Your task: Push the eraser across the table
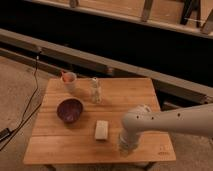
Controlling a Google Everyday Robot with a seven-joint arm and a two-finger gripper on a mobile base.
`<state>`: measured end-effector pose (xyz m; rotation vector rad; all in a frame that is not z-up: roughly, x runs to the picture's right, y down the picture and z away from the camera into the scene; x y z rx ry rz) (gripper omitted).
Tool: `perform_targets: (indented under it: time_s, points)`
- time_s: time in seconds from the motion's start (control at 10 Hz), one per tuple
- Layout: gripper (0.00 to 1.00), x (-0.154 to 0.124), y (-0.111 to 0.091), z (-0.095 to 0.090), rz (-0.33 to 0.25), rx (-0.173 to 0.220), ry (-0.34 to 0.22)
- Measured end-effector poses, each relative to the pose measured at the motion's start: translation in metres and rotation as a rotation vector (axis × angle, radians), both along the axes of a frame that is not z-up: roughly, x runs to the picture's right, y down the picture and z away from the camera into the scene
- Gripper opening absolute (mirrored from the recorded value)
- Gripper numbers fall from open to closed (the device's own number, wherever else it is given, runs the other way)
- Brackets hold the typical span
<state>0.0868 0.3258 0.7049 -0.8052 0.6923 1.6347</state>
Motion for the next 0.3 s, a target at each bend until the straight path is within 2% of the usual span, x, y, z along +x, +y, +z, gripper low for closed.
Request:
perform_targets:
  time_s: [0.2, 0.3]
  points:
    - [0.72, 0.0, 0.0, 0.0, 0.0, 0.0, 0.0]
    - [0.79, 0.0, 0.0, 0.0, 0.0, 0.0, 0.0]
